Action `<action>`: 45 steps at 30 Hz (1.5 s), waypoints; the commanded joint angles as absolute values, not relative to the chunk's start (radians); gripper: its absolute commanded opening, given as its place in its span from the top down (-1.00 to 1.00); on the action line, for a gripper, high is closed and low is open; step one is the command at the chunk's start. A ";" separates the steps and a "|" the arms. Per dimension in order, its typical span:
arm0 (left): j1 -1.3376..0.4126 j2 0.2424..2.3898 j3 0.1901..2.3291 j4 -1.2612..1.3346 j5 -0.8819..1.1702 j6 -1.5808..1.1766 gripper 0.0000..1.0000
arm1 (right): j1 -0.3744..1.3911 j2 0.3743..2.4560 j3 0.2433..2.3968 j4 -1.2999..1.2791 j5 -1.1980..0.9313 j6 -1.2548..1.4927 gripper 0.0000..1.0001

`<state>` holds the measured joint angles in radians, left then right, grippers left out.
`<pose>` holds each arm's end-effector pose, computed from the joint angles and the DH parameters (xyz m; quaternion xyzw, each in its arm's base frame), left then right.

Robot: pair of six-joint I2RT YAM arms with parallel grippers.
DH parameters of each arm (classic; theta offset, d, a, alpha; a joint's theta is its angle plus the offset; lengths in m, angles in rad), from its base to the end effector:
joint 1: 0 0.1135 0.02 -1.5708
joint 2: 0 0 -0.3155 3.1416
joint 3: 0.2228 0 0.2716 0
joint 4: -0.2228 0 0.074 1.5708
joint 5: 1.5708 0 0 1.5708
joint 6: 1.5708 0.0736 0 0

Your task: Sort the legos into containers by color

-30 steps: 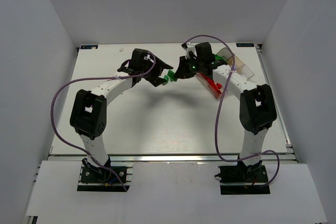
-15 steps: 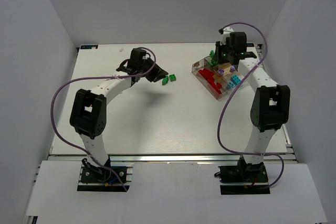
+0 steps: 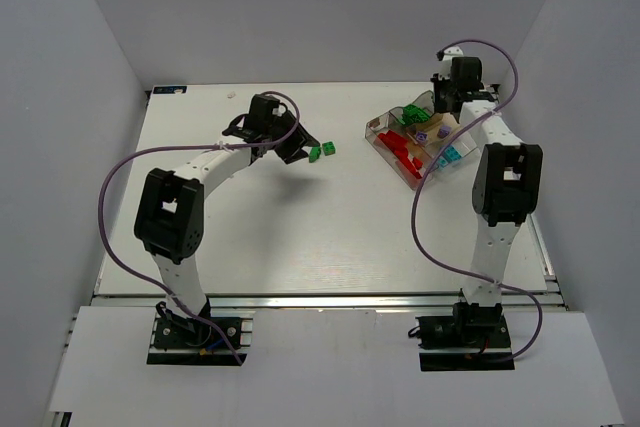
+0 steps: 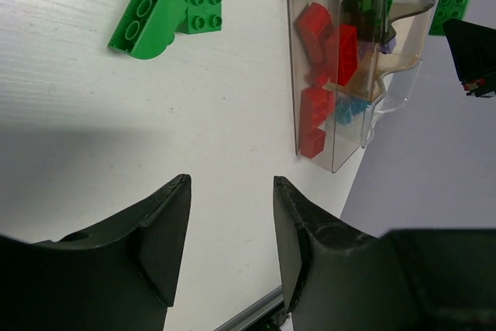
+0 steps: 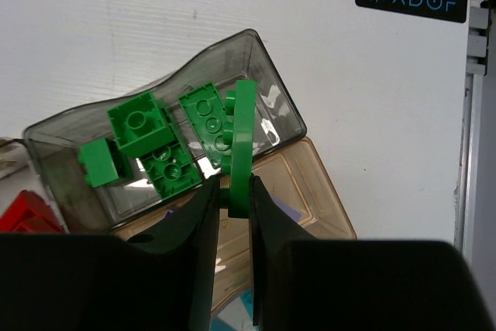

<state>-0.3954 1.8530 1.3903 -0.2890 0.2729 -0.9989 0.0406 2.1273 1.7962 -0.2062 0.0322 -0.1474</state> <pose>0.4330 -0.2022 0.2531 -0.2184 0.8838 -0.3489 0.2223 0.5830 0.0213 0.2765 -0.0737 0.8662 -0.0403 0.4925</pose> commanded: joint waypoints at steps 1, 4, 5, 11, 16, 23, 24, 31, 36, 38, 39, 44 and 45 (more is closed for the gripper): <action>-0.394 1.852 1.413 -0.298 0.265 -0.971 -0.13 | 0.031 2.155 1.865 -0.155 0.060 -0.175 1.00; -0.394 1.855 1.408 -0.299 0.267 -0.969 -0.13 | 0.023 2.172 1.884 -0.155 0.029 -0.163 1.00; -0.394 1.855 1.411 -0.304 0.267 -0.968 -0.13 | 0.021 2.177 1.887 -0.155 0.025 -0.161 1.00; -0.394 1.868 1.425 -0.318 0.265 -0.962 -0.18 | 0.022 2.206 1.914 -0.156 -0.023 -0.124 0.84; -0.394 1.871 1.431 -0.327 0.267 -0.960 -0.20 | 0.023 2.227 1.919 -0.156 -0.048 -0.100 0.61; -0.394 1.879 1.437 -0.334 0.262 -0.957 -0.26 | 0.023 2.234 1.928 -0.160 -0.060 -0.080 0.08; -0.394 1.884 1.442 -0.334 0.262 -0.957 -0.26 | 0.020 2.230 1.928 -0.161 -0.063 -0.078 0.08; -0.394 1.933 1.505 -0.351 0.255 -0.933 -0.21 | 0.015 2.180 1.911 -0.167 -0.124 -0.051 0.16; -0.394 2.035 1.652 -0.473 0.189 -0.847 0.37 | -0.034 1.990 1.722 -0.060 -0.623 -0.113 0.42; -0.394 2.115 1.772 -0.537 0.132 -0.789 0.40 | -0.043 1.903 1.588 0.035 -0.850 -0.178 0.40; -0.394 2.140 1.816 -0.604 0.111 -0.749 0.35 | -0.041 1.878 1.548 0.057 -0.908 -0.196 0.32; -0.413 2.281 2.037 -0.751 0.020 -0.623 -0.33 | -0.037 1.773 1.372 0.133 -0.992 -0.216 -0.14; -0.413 2.286 2.063 -0.768 0.017 -0.603 -0.34 | -0.035 1.760 1.362 0.135 -0.994 -0.212 -0.14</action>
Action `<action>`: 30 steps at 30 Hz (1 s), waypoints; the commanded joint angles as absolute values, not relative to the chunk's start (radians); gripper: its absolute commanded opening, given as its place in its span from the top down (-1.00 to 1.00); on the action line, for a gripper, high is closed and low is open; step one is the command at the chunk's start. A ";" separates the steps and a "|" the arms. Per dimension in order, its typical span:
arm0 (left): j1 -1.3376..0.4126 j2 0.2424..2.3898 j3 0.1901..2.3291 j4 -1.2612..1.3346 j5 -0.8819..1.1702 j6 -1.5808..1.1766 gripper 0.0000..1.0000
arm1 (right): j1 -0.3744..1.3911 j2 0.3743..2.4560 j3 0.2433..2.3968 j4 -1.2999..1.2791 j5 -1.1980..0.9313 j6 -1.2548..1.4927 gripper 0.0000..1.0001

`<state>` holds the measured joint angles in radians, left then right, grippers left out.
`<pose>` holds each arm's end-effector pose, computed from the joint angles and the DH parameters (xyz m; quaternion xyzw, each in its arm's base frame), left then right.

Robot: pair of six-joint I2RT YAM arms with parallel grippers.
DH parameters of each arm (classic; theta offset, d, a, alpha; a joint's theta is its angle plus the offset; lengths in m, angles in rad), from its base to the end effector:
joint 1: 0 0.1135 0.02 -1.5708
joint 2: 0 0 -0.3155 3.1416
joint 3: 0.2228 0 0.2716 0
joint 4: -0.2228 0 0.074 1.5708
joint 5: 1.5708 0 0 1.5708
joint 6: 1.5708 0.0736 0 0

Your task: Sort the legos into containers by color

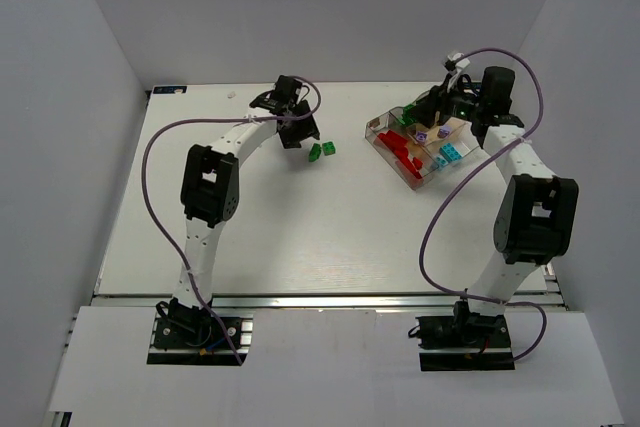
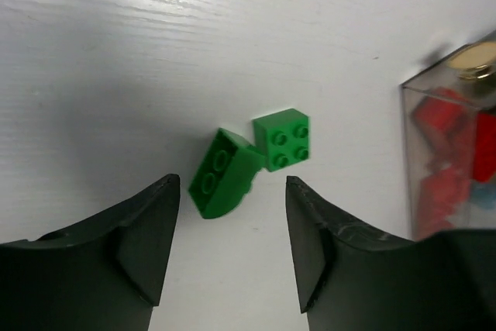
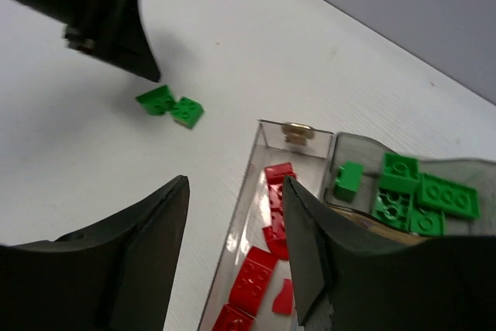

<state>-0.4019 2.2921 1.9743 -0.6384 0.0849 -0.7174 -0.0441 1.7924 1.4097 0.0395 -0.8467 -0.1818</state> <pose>0.5347 -0.2341 0.2043 -0.1369 0.9425 -0.1947 0.2346 0.4750 0.0342 0.3367 -0.2873 0.7273 0.2745 0.5596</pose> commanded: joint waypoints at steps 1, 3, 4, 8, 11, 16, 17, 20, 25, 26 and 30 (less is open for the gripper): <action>-0.413 2.289 2.066 -0.773 0.014 -0.569 -0.35 | -0.038 1.758 1.358 0.132 -0.994 -0.212 -0.15; -0.413 2.280 2.048 -0.769 0.014 -0.532 -0.36 | -0.041 1.756 1.353 0.114 -0.989 -0.213 -0.16; -0.422 2.275 2.040 -0.765 0.015 -0.506 -0.35 | -0.043 1.756 1.354 0.106 -0.986 -0.216 -0.16; -0.431 2.278 2.017 -0.753 0.035 -0.457 -0.31 | -0.041 1.761 1.356 0.095 -0.980 -0.212 -0.17; -0.449 2.293 2.016 -0.744 0.046 -0.437 -0.30 | -0.041 1.766 1.359 0.098 -0.979 -0.192 -0.16; -0.479 2.312 2.008 -0.715 0.032 -0.419 -0.28 | -0.041 1.764 1.358 0.086 -0.979 -0.186 -0.16; -0.479 2.315 2.009 -0.713 0.029 -0.416 -0.28 | -0.041 1.764 1.358 0.084 -0.977 -0.187 -0.17; -0.488 2.324 2.013 -0.721 0.020 -0.400 -0.23 | -0.040 1.758 1.350 0.081 -0.974 -0.192 -0.16; -0.497 2.338 2.011 -0.753 -0.064 -0.377 -0.10 | -0.041 1.758 1.350 0.078 -0.974 -0.189 -0.17; -0.497 2.344 2.013 -0.759 -0.080 -0.376 -0.03 | -0.040 1.756 1.350 0.074 -0.977 -0.187 -0.17; -0.497 2.342 2.014 -0.753 -0.089 -0.380 0.22 | -0.038 1.755 1.353 0.061 -0.992 -0.192 -0.23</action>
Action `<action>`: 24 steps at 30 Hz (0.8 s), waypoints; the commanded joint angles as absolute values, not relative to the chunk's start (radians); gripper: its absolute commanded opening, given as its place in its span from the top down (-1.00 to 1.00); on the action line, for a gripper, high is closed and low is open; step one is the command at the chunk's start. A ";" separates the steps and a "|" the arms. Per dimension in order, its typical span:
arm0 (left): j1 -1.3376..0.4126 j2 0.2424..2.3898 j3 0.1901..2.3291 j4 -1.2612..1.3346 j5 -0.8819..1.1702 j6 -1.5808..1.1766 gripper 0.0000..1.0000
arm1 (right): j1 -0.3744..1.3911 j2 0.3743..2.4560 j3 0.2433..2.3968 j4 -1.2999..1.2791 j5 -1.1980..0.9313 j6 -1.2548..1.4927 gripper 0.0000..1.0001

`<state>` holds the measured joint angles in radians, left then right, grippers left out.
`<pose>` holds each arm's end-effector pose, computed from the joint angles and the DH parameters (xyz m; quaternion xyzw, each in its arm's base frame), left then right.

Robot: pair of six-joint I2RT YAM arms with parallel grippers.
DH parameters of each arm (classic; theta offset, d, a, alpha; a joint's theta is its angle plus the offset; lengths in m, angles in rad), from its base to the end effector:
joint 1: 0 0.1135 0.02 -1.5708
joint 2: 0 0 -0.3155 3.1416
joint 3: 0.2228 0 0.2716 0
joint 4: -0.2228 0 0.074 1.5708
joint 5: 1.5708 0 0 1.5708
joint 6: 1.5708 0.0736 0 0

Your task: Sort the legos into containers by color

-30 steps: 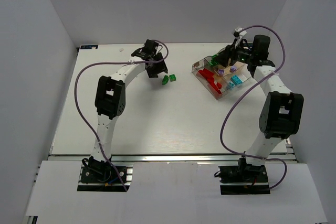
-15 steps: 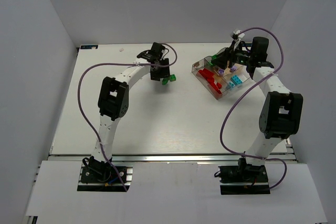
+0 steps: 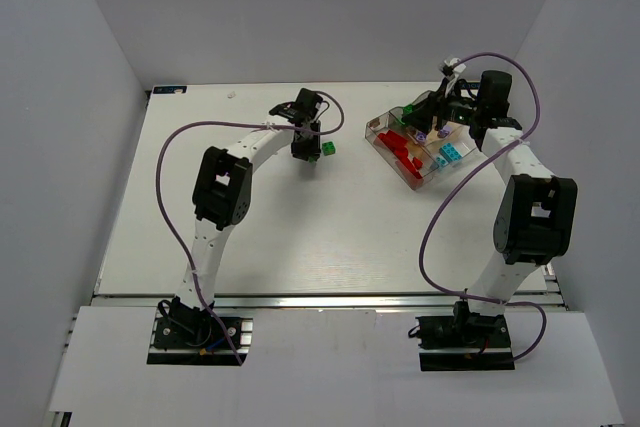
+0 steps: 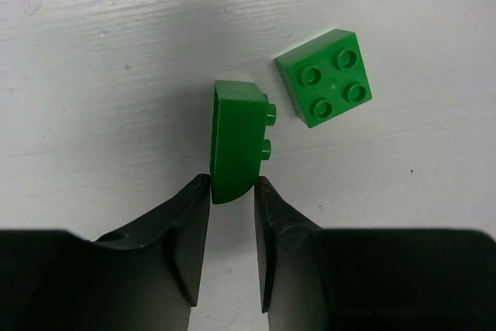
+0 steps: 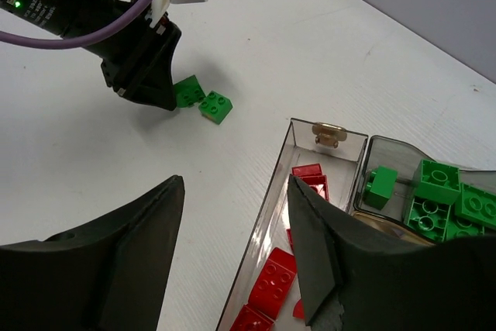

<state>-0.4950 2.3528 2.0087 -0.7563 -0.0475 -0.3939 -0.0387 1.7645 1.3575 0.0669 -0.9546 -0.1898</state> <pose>0.5110 -0.2719 0.1730 0.0436 0.9712 -0.0793 0.2203 0.4596 0.0423 0.3345 -0.3192 0.7032 0.3142 0.5522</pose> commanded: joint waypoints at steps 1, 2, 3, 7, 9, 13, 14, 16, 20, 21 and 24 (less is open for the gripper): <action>-0.497 2.345 2.014 -0.753 -0.089 -0.382 0.22 | -0.038 1.756 1.353 0.058 -0.996 -0.192 -0.24; -0.497 2.348 2.016 -0.750 -0.090 -0.383 0.23 | -0.037 1.753 1.351 0.055 -1.000 -0.195 -0.25; -0.497 2.355 2.016 -0.749 -0.089 -0.387 0.25 | -0.035 1.750 1.350 0.054 -1.003 -0.195 -0.25; -0.497 2.350 2.022 -0.741 -0.064 -0.397 0.43 | -0.032 1.736 1.336 0.035 -1.017 -0.215 -0.25; -0.497 2.329 1.999 -0.707 -0.040 -0.399 0.47 | -0.031 1.732 1.336 0.017 -1.023 -0.232 -0.25; -0.497 2.216 1.908 -0.611 0.067 -0.390 0.52 | -0.021 1.733 1.339 -0.049 -1.048 -0.262 -0.26; -0.497 2.192 1.861 -0.563 0.098 -0.377 0.52 | -0.015 1.735 1.341 -0.081 -1.054 -0.274 -0.26; -0.497 2.122 1.813 -0.528 0.167 -0.374 0.54 | -0.002 1.747 1.350 -0.112 -1.068 -0.276 -0.26; -0.488 2.025 1.665 -0.422 0.300 -0.373 0.55 | 0.046 1.753 1.338 -0.147 -1.080 -0.250 -0.26; -0.488 2.011 1.645 -0.408 0.323 -0.377 0.55 | 0.054 1.753 1.335 -0.150 -1.083 -0.245 -0.26; -0.479 1.968 1.574 -0.356 0.452 -0.400 0.56 | 0.093 1.755 1.331 -0.164 -1.081 -0.229 -0.26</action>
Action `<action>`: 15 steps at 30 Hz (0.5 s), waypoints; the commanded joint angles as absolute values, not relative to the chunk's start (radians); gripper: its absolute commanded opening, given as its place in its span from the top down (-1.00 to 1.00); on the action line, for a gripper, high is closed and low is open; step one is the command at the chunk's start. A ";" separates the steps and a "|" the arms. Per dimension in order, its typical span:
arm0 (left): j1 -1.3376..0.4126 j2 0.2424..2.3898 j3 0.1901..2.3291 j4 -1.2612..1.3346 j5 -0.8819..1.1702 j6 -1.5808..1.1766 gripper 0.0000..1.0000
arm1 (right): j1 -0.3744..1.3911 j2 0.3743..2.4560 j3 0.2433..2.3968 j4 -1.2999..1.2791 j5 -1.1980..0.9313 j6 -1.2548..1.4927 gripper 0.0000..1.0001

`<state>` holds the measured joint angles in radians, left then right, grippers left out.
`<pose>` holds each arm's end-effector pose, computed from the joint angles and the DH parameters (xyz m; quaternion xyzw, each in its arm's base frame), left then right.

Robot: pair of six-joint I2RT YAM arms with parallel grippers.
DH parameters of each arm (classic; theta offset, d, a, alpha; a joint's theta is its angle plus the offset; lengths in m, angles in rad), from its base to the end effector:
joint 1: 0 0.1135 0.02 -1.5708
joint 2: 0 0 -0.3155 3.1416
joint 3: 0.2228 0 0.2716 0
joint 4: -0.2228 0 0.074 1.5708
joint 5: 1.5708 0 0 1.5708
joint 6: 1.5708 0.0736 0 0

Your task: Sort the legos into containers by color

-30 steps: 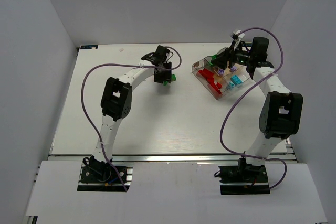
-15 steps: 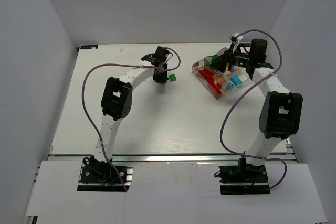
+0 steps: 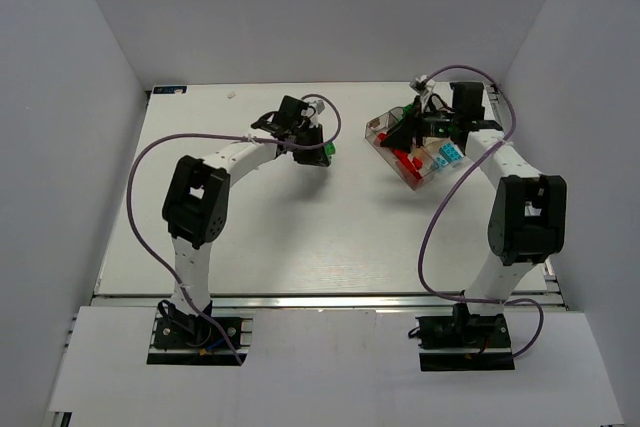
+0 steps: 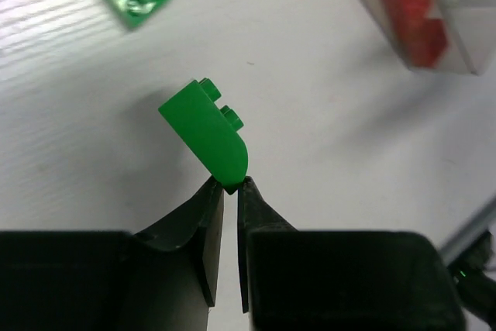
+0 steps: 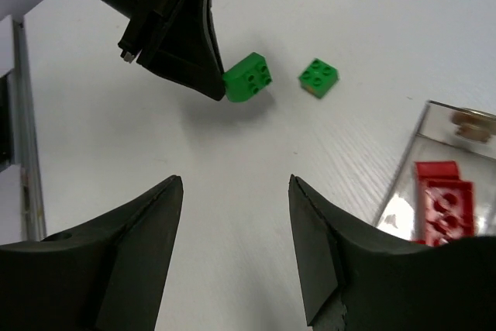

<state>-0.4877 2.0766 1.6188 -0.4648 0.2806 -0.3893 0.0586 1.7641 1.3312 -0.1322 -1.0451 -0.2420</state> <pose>0.4537 -0.2637 0.2109 0.0906 0.9353 -0.2539 0.2292 0.4354 0.0893 0.3071 -0.3515 0.7147 0.3972 0.4559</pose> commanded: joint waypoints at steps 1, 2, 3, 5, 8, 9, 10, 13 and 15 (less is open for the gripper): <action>-0.479 1.957 1.556 -0.329 0.480 -0.405 0.56 | 0.107 1.764 1.335 -0.167 -1.080 -0.213 -0.26; -0.479 1.938 1.540 -0.309 0.536 -0.417 0.56 | 0.113 1.772 1.341 -0.170 -1.081 -0.195 -0.27; -0.479 1.928 1.508 -0.290 0.566 -0.425 0.56 | 0.123 1.790 1.344 -0.172 -1.086 -0.136 -0.27; -0.479 1.913 1.476 -0.224 0.659 -0.454 0.57 | 0.133 1.816 1.350 -0.172 -1.107 -0.051 -0.28; -0.479 1.881 1.437 -0.176 0.722 -0.460 0.57 | 0.146 1.862 1.370 -0.181 -1.126 0.113 -0.29; -0.479 1.865 1.434 -0.178 0.738 -0.453 0.57 | 0.149 1.879 1.385 -0.181 -1.121 0.148 -0.29; -0.491 1.858 1.431 -0.184 0.736 -0.440 0.57 | 0.150 1.885 1.394 -0.192 -1.099 0.216 -0.29; -0.491 1.827 1.411 -0.187 0.741 -0.400 0.56 | 0.156 1.911 1.440 -0.221 -1.054 0.332 -0.34; -0.491 1.815 1.404 -0.192 0.732 -0.384 0.56 | 0.161 1.917 1.451 -0.229 -1.014 0.380 -0.44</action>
<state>-0.4870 1.9217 1.4151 -0.2256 0.6792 -0.4248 0.1524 1.9274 1.3830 -0.2089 -1.0519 0.2176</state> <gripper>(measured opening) 0.219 0.703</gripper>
